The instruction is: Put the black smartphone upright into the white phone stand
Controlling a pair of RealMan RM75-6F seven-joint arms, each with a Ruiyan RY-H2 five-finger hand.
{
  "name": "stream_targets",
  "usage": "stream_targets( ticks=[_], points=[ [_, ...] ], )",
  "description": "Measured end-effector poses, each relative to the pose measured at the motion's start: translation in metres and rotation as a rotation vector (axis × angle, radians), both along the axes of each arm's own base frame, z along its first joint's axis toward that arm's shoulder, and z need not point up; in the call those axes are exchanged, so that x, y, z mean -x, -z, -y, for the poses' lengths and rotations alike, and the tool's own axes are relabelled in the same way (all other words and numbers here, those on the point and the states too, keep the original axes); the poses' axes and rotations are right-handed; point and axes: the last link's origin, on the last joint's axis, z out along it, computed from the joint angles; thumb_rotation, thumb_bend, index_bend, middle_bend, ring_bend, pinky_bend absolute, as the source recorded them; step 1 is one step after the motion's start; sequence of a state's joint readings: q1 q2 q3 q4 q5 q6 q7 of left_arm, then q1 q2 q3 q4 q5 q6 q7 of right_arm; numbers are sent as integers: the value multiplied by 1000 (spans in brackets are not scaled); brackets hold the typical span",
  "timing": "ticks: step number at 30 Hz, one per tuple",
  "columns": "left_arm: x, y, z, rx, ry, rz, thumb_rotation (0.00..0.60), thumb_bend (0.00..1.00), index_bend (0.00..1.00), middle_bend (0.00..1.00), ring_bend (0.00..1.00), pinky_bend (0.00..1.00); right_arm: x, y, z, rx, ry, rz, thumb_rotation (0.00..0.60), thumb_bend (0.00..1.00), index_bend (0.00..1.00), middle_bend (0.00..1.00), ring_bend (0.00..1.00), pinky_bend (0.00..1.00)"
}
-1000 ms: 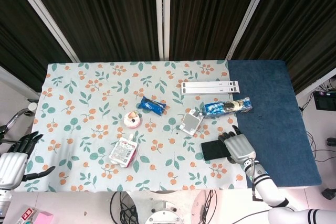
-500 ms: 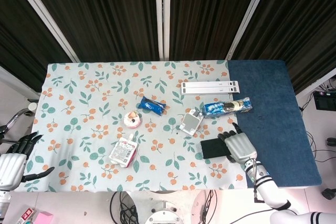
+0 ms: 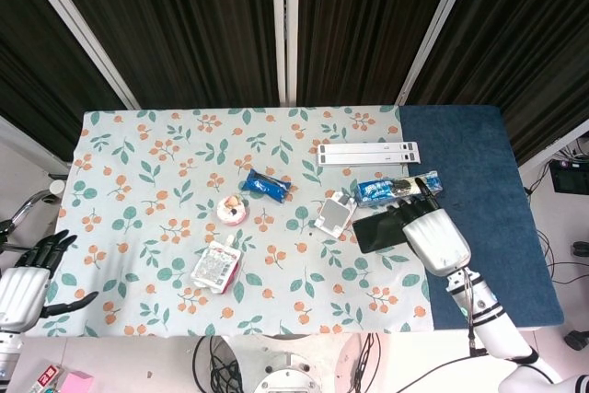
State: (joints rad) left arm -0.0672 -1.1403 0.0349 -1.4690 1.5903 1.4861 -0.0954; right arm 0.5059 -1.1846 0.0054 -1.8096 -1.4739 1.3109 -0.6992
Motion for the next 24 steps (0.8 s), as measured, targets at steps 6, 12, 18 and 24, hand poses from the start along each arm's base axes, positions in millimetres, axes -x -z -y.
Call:
stream_targets(
  ticks=[6, 12, 18, 24],
  points=[
    [-3, -1, -1, -1, 3, 6, 157, 0, 102, 65, 92, 250, -27, -13, 15, 121, -166, -269, 600, 209, 539, 430, 427, 0],
    [-4, -2, -2, 3, 0, 18, 157, 0, 102, 65, 93, 250, -58, -5, 32, 142, -304, -576, 600, 208, 540, 420, 427, 0],
    [-2, -4, -2, 8, -4, 33, 157, 0, 102, 65, 92, 250, -79, 8, 46, 101, -344, -753, 600, 209, 539, 416, 427, 0],
    [1, -4, -1, 9, -7, 41, 157, 0, 102, 65, 93, 250, -97, 21, 52, 71, -315, -807, 600, 209, 536, 413, 427, 0]
  ],
)
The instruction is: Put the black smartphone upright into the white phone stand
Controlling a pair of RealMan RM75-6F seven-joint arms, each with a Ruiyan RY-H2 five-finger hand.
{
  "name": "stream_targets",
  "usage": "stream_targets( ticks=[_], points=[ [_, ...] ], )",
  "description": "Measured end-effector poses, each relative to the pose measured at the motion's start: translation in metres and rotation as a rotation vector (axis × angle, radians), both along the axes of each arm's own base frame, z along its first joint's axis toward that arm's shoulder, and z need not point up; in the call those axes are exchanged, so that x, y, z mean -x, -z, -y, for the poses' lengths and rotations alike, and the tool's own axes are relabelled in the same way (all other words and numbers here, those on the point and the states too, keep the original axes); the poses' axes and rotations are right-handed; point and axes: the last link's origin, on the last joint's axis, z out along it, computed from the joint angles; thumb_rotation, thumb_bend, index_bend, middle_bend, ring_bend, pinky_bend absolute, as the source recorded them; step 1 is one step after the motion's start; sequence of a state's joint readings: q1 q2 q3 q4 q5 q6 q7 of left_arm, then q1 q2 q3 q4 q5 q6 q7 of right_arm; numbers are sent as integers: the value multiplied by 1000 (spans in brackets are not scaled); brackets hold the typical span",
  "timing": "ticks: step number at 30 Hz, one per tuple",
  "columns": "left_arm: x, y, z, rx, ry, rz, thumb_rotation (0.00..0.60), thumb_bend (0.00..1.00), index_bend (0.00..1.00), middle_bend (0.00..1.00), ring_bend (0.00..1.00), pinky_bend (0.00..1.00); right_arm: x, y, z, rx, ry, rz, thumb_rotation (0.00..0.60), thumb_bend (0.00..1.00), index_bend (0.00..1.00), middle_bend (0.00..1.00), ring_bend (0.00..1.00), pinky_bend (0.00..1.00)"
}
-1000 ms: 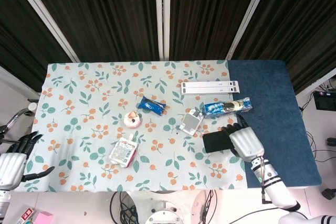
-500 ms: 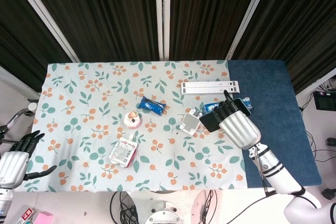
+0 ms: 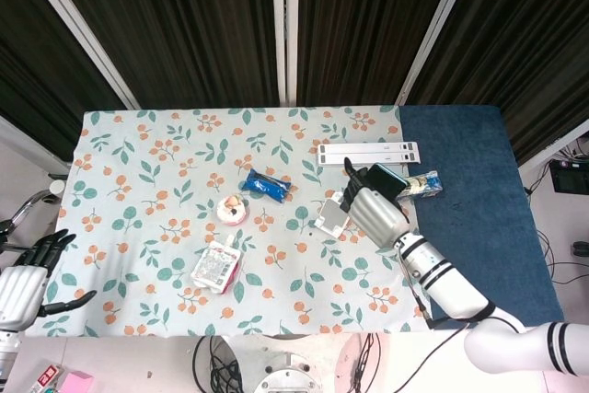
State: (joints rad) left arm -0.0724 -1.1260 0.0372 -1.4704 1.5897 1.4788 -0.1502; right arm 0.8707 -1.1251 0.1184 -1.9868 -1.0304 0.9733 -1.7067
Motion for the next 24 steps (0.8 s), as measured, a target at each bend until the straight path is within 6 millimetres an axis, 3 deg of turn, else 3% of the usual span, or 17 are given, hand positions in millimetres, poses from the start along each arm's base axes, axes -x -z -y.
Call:
stream_targets(
  ticks=[10, 17, 24],
  points=[
    [7, -3, 2, -7, -16, 9, 155, 0, 102, 65, 93, 250, -30, 34, 2, -5, 7, -62, 600, 209, 536, 407, 427, 0],
    [11, -3, 3, -8, -21, 16, 158, 0, 102, 65, 93, 250, -36, 52, 4, -11, 6, -97, 600, 209, 537, 406, 427, 0],
    [14, -4, 3, -9, -26, 23, 154, 0, 102, 65, 92, 250, -41, 58, 5, -17, -12, -138, 600, 209, 537, 406, 428, 3]
  ],
)
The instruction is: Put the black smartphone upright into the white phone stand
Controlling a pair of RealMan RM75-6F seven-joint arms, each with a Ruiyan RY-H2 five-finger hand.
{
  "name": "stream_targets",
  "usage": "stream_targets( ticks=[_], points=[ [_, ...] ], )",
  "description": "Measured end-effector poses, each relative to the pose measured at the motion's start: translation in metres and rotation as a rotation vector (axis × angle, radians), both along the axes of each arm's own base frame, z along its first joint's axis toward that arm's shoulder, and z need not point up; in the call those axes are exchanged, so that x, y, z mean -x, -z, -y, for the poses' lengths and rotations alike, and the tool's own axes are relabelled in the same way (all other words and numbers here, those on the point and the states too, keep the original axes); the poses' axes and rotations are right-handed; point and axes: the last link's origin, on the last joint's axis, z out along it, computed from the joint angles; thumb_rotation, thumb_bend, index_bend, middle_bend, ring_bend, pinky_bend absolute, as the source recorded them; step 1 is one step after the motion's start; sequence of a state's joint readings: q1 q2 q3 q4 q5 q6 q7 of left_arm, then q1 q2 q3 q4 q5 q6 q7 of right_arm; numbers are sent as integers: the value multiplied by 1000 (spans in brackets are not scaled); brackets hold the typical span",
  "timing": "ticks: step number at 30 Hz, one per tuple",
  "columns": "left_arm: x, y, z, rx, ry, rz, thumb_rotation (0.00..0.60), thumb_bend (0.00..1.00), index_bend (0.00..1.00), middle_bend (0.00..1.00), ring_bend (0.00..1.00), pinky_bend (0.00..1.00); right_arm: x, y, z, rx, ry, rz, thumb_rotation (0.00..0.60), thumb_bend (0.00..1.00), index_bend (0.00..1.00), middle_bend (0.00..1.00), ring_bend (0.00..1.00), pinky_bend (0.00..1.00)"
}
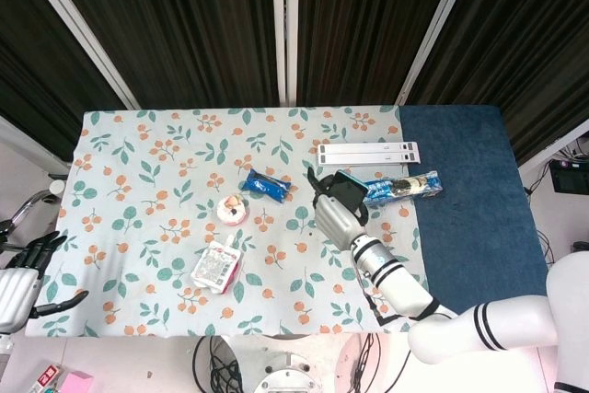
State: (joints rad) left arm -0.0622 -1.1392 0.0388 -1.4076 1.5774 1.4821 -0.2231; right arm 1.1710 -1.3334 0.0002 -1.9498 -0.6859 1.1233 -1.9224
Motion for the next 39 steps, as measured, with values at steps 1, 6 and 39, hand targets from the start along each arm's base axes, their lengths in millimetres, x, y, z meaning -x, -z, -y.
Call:
stream_targets(
  ticks=[1, 6, 39],
  points=[
    [0, 0, 0, 0, -1, 2, 152, 0, 102, 65, 93, 251, -1, 0, 0, -2, -5, -11, 600, 210, 537, 406, 428, 4],
    [1, 0, 0, -3, -1, 16, 154, 0, 102, 65, 92, 250, -4, 3, 1, -13, -23, -50, 600, 210, 537, 406, 428, 5],
    [11, -2, 4, 5, -28, 51, 154, 0, 102, 65, 92, 250, 0, 40, -6, 38, 21, -90, 600, 209, 537, 403, 413, 16]
  ],
)
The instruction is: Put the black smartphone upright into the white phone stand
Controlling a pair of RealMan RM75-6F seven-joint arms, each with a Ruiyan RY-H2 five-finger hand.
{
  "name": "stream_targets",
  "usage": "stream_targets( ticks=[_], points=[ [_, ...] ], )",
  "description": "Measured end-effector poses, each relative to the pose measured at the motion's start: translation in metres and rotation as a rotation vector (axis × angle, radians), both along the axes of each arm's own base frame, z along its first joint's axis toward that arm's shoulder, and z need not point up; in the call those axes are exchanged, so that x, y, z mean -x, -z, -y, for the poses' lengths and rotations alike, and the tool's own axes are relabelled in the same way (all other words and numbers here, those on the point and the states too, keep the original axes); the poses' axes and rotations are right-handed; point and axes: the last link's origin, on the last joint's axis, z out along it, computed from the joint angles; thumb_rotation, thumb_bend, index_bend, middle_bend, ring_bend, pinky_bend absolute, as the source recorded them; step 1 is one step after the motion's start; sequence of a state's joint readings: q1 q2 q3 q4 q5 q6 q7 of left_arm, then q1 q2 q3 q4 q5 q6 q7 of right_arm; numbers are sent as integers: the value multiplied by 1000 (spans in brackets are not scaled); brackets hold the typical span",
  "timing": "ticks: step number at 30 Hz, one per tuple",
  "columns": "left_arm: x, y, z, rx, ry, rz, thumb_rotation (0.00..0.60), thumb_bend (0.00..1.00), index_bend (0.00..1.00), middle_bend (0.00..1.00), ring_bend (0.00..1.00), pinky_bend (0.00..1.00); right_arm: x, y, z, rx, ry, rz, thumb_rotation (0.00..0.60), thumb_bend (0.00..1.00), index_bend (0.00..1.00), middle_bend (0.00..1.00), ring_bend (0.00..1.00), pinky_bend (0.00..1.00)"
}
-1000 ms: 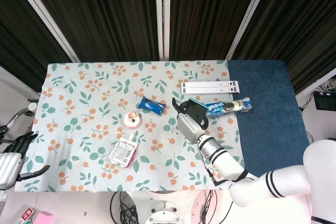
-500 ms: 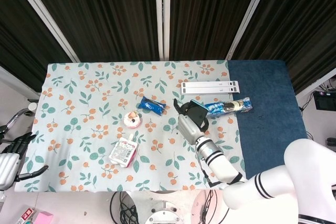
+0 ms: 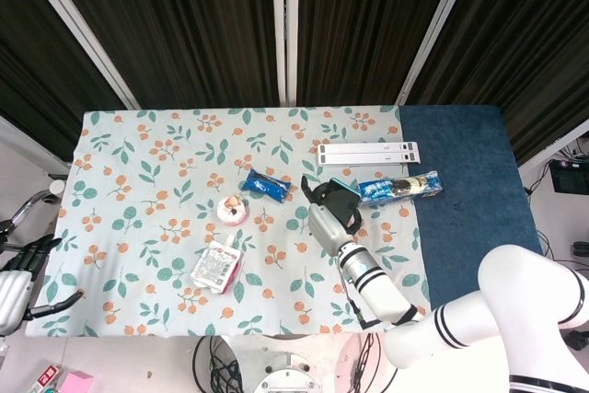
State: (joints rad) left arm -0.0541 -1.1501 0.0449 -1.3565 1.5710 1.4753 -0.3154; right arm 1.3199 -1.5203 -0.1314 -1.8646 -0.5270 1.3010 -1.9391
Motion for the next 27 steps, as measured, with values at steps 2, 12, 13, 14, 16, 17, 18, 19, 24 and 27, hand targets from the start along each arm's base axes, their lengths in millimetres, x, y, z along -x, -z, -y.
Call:
stream_targets(
  ticks=[2, 12, 13, 14, 16, 17, 18, 19, 24, 27],
  points=[
    [1, 0, 0, 0, -3, 0, 157, 0, 102, 65, 93, 250, 1, 2, 0, 0, 2, 2, 600, 209, 537, 403, 412, 16],
    [2, -1, 1, -1, -5, 0, 156, 0, 102, 65, 93, 250, 0, 6, 1, 9, -16, 23, 600, 209, 537, 403, 413, 16],
    [2, 0, 1, 0, -6, 0, 157, 0, 102, 65, 93, 250, 0, 6, 1, 10, -18, 26, 600, 209, 537, 403, 413, 16],
    [3, 0, 1, 0, -6, 0, 157, 0, 102, 65, 93, 250, -1, 6, 1, 10, -19, 29, 600, 209, 537, 403, 413, 16],
    [3, -1, 2, 0, -7, 0, 157, 0, 102, 65, 93, 250, -1, 6, 1, 13, -19, 36, 600, 209, 537, 403, 413, 16],
    [3, -1, 2, 0, -7, 0, 157, 0, 101, 65, 93, 250, -1, 6, 1, 15, -19, 37, 600, 209, 537, 403, 413, 16],
    [3, -1, 2, 0, -7, -1, 157, 0, 102, 65, 93, 250, -1, 6, 2, 17, -19, 37, 600, 209, 537, 403, 413, 16],
    [3, -1, 2, 0, -7, 0, 158, 0, 102, 65, 93, 250, -1, 6, 2, 17, -20, 36, 600, 209, 537, 403, 413, 16],
    [3, -1, 1, 2, -6, 2, 156, 0, 102, 65, 92, 251, 0, 6, 1, 20, -12, 31, 600, 209, 537, 403, 413, 16],
    [3, -1, 1, 3, -6, 2, 158, 0, 102, 65, 93, 251, 1, 7, 1, 20, -6, 30, 600, 208, 537, 403, 413, 16]
  ],
)
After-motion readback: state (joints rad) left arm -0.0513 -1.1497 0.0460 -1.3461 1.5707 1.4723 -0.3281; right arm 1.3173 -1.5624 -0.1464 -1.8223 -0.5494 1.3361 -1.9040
